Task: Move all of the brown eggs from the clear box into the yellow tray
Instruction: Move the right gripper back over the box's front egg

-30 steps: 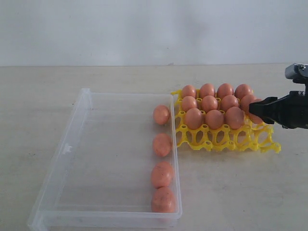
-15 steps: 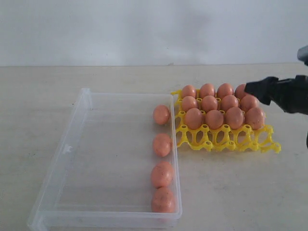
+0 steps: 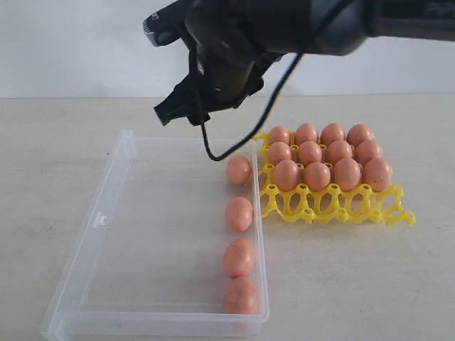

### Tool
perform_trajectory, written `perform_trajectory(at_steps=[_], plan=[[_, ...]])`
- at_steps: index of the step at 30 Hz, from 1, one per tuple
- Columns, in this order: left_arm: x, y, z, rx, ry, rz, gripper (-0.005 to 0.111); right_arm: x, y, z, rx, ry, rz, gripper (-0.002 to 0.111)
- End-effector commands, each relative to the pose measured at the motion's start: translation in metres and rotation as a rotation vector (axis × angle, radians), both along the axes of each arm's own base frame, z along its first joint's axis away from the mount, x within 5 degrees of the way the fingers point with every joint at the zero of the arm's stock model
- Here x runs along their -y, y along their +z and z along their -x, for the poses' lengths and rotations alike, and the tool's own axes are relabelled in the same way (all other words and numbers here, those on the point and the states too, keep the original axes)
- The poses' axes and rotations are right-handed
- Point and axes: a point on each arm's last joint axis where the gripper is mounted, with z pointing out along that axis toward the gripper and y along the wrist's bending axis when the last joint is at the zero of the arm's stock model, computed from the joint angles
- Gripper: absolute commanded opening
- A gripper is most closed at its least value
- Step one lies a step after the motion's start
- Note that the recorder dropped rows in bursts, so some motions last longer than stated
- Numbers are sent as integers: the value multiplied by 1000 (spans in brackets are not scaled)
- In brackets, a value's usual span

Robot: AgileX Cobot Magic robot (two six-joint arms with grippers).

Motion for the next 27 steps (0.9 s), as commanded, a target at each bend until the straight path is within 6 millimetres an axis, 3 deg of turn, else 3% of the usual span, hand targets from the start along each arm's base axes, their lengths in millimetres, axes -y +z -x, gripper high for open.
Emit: perform_trajectory(at_steps=[1,4,10,27], plan=[[0,-1,0,-5,-2,8,-4,-25,-20,-20,-259,-2,-8,55],[0,-1,0,-5,-2,8,-4,-36,-39,-32,-293,-18,24,55],[1,-1,0,1,-5,9,-4,-32,-70,-42,-305,-106,152,55],[1,1,-1,17,-13,7,-4,-14,-103,-62,-298,-220,214,55]])
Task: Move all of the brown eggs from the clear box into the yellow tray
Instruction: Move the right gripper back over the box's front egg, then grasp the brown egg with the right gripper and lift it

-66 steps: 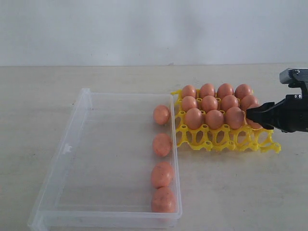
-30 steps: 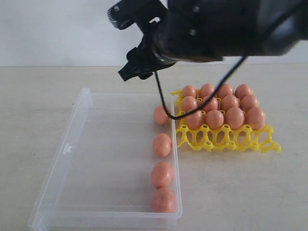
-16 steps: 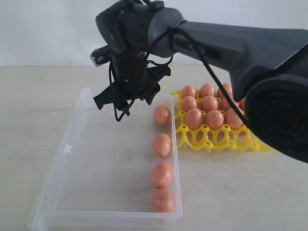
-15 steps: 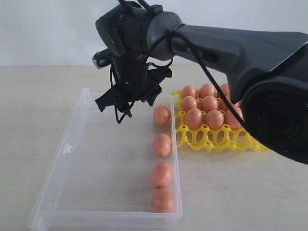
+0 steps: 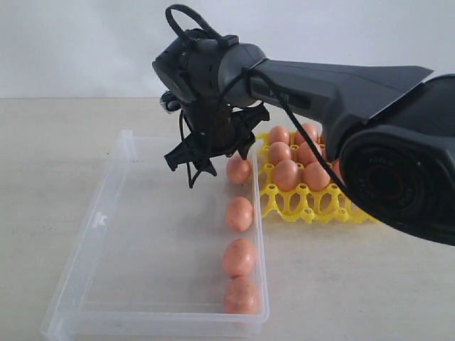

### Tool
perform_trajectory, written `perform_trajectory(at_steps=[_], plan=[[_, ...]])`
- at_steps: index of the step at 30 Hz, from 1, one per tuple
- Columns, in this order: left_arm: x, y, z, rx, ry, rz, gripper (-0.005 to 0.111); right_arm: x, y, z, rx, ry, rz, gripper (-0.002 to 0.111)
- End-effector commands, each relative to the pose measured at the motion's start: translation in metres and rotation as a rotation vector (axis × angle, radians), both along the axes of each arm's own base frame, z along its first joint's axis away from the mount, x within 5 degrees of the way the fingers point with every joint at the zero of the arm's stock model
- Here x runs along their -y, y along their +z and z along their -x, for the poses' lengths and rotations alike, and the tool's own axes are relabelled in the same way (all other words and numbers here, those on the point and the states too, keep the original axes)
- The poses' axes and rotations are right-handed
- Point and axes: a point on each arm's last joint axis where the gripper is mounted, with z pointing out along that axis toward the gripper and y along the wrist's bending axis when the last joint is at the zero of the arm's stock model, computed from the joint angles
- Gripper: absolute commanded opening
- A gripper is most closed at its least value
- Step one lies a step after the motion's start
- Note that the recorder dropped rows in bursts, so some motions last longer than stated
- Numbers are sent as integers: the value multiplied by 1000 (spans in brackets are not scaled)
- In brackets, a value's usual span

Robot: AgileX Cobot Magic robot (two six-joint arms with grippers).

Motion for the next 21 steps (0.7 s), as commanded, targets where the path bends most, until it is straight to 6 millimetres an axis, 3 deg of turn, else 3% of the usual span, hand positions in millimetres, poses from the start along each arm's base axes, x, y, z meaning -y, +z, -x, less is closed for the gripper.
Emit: perform_trajectory(at_steps=[1,11,13,15,18,21], plan=[[1,0,0,11,-10,7,-4,7,-8,-7,-3,-29,16,55],[0,-1,0,-6,1,-7,-4,9,-31,-10,-40,-36,43,55],[0,-1,0,-7,1,-7,0,7,-32,-11,-26,-28,28,54],[-1,-1,0,-7,3,-18,7,6,-32,-11,-20,-23,22,42],[-1,-1,0,-3,1,-22,17,7,-30,-10,-34,6,43,-1],[-1,-1,0,-1,3,-38,22,7,-26,-10,-39,52,55,0]])
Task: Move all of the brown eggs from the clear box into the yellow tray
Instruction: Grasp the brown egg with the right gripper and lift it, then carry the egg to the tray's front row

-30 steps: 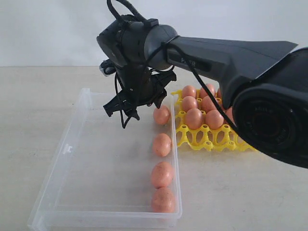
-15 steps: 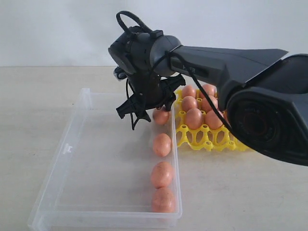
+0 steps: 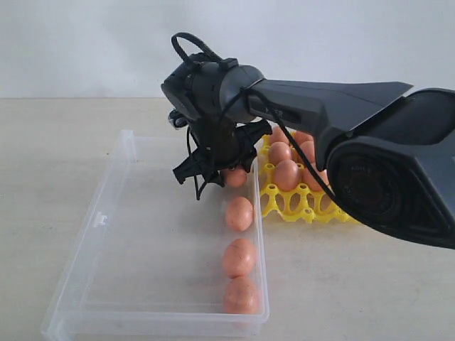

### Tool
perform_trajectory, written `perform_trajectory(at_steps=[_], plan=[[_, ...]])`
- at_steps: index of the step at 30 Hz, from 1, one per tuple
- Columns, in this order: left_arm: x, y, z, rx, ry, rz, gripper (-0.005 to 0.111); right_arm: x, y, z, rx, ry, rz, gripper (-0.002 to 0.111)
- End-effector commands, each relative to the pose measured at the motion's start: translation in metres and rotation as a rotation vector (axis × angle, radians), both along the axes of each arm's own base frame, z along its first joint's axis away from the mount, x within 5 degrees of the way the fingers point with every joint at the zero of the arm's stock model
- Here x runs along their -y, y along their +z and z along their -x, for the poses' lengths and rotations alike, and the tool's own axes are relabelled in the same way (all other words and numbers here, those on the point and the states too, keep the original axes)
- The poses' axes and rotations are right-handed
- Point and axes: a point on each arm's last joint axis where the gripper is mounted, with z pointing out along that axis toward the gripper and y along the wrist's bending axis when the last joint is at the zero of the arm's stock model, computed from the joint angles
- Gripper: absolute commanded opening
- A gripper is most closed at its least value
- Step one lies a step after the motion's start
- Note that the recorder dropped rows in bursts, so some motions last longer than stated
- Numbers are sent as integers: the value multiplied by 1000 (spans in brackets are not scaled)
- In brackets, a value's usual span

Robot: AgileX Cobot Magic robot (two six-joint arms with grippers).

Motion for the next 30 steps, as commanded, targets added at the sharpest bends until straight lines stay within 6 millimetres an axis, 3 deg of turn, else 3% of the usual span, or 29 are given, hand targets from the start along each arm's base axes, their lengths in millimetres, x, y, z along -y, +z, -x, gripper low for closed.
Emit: perform_trajectory(at_steps=[1,9,14,19,22,24,26,29,30], plan=[[-1,0,0,1,0,-32,22,2,5,-1,-6,54,16,0],[-1,0,0,5,-1,-41,21,-23,55,10,149,259,-117,0],[-1,0,0,5,-1,-41,9,-35,85,25,381,412,-344,0],[-1,0,0,2,1,-41,-4,-18,103,66,608,583,-598,0],[-1,-1,0,-3,4,-41,-4,17,116,113,773,663,-813,0],[-1,-1,0,-5,5,-41,-4,47,130,126,853,543,-936,0],[-1,-1,0,-5,5,-41,-4,81,144,116,965,357,-1016,0],[-1,-1,0,-5,5,-41,-4,147,132,72,995,200,-870,0],[-1,-1,0,-5,5,-41,-4,164,129,62,1014,246,-818,0]])
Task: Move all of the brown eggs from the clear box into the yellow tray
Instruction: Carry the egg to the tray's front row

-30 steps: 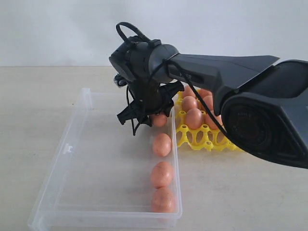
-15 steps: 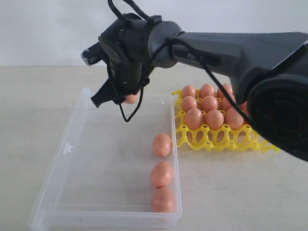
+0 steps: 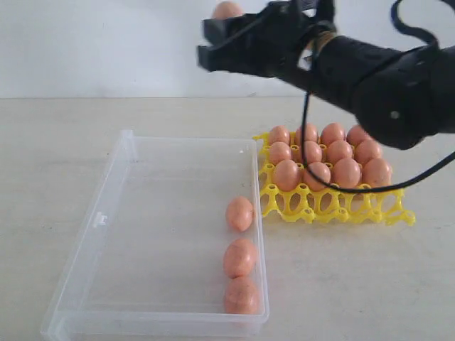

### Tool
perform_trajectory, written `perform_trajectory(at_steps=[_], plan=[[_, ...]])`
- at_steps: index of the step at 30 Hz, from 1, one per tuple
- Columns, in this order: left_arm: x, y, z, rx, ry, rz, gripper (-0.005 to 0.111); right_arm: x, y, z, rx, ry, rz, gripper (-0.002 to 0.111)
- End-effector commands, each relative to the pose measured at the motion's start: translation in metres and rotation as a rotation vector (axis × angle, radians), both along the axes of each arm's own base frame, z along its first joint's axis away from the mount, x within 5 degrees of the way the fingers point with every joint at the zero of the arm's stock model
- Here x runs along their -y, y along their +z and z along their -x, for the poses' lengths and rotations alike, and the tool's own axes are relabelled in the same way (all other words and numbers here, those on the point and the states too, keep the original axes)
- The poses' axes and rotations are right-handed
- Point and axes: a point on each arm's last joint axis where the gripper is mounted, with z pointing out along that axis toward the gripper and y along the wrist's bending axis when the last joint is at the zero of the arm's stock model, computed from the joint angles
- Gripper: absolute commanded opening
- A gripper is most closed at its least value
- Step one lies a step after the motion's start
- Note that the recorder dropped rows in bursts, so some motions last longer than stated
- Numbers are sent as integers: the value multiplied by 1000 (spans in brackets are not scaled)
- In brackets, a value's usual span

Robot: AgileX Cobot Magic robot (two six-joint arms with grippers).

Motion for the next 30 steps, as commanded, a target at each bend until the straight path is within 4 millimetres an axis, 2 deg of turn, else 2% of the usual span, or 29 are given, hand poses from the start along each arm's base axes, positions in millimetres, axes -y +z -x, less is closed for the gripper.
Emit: perform_trajectory(at_steps=[1,2,3,4,5,7,10,12,16,22,30], plan=[[0,-1,0,-6,1,-5,-4,67,-17,-38,74,7,150,0],[0,-1,0,-6,1,-5,-4,78,-19,-41,117,150,188,0],[0,-1,0,-6,1,-5,-4,94,-22,-39,97,389,182,0],[0,-1,0,-6,1,-5,-4,105,-26,-40,-3,492,123,0],[0,-1,0,-6,1,-5,-4,123,-37,-39,-195,596,46,0],[0,-1,0,-6,1,-5,-4,141,-62,-39,-315,598,51,0],[0,-1,0,-4,-1,-5,-4,139,-96,-26,-355,608,39,0],[0,-1,0,-4,-1,-5,-4,130,-115,-15,-367,602,0,0],[0,-1,0,-4,-1,-5,-4,108,-142,5,-308,596,77,0],[0,-1,0,-4,-1,-5,-4,91,-146,0,-266,513,151,0],[0,-1,0,-4,-1,-5,-4,98,-161,-6,-343,395,286,0]])
